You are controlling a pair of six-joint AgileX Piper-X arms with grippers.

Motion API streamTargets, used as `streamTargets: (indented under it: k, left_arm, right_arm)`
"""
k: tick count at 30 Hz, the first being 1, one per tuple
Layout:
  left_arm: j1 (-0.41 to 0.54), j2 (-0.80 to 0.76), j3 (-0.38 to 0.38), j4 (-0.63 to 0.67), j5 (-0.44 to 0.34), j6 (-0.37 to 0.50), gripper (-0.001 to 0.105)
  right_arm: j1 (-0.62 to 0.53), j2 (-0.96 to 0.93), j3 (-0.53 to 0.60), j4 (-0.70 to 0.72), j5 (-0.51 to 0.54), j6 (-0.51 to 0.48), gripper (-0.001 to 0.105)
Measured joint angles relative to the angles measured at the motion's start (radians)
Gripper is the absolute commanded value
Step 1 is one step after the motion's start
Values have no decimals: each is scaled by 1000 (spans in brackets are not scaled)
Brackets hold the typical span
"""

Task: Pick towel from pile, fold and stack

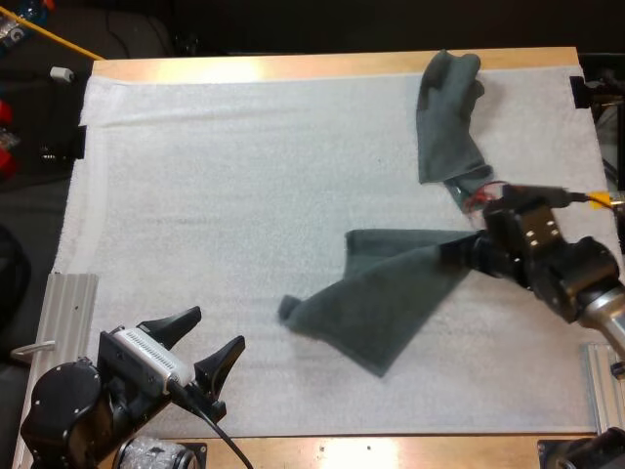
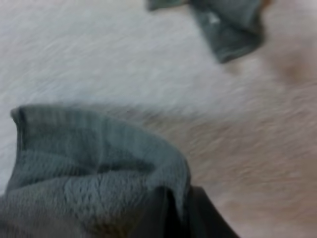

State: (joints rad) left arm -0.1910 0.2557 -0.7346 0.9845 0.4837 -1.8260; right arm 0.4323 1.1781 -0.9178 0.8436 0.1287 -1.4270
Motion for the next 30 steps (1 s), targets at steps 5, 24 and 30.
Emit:
streamTargets:
  k: [5, 24, 30]
  left_arm:
    - [0, 0, 0, 0, 0, 0, 66]
    - [0, 0, 0, 0, 0, 6, 66]
    - [0, 0, 0, 14, 0, 7, 66]
  right_arm:
    - [-65, 0, 0, 12, 3, -79, 0]
    - [-28, -104, -2, 239, -141, -77, 62]
    - [95, -166, -2, 254, -153, 15, 62]
